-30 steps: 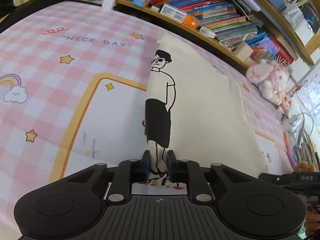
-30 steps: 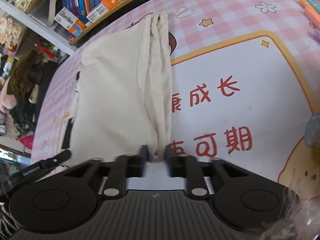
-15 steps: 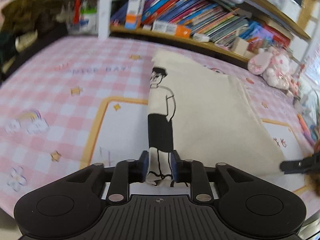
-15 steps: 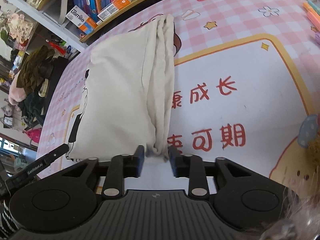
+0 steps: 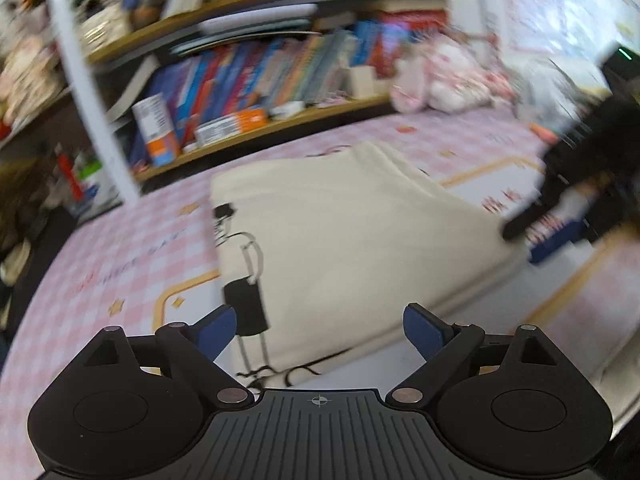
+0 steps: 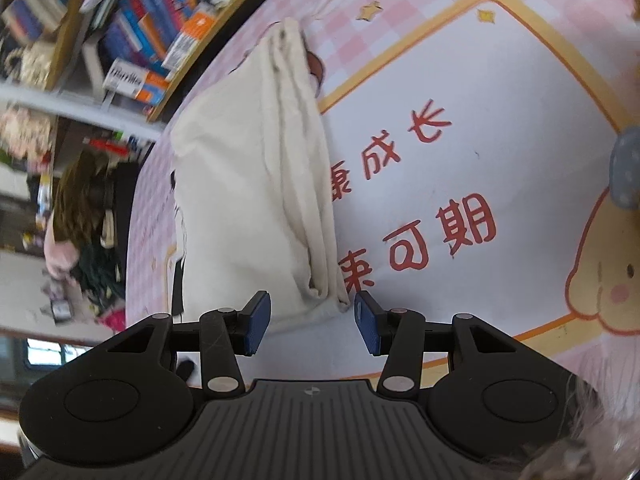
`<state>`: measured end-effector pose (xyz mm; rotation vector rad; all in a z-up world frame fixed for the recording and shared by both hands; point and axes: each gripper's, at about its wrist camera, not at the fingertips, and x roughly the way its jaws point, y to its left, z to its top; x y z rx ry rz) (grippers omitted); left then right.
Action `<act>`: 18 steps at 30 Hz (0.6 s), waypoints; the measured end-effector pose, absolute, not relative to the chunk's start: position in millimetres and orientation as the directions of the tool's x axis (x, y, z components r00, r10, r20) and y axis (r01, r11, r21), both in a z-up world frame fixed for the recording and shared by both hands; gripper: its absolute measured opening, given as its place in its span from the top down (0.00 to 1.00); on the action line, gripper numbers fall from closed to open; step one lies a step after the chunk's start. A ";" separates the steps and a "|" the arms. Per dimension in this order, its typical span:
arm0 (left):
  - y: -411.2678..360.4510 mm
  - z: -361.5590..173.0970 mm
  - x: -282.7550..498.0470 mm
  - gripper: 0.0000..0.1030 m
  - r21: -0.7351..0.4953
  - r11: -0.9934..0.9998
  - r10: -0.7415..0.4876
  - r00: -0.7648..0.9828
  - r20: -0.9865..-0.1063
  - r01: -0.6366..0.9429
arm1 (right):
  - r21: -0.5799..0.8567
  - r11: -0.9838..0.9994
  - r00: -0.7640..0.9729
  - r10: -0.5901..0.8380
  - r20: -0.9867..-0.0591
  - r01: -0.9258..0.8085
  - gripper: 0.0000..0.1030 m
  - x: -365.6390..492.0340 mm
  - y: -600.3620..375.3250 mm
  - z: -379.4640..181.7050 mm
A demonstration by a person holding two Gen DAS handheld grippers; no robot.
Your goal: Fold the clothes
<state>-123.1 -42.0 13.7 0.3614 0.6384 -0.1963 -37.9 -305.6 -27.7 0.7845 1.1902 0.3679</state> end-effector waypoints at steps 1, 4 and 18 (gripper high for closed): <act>-46.3 12.3 -123.8 0.09 0.284 0.908 -0.074 0.786 -0.614 0.308 | 0.720 0.675 0.355 0.641 -0.680 0.159 0.57 -36.3 -306.0 -29.3; -57.5 7.2 -124.9 0.05 0.323 0.872 -0.094 0.774 -0.626 0.367 | 0.738 0.638 0.357 0.651 -0.670 0.222 0.57 -31.2 -305.2 -33.4; -91.6 -18.4 -131.8 0.04 0.516 0.711 -0.079 0.783 -0.617 0.478 | 0.784 0.566 0.416 0.667 -0.618 0.256 0.90 -27.4 -303.6 -13.5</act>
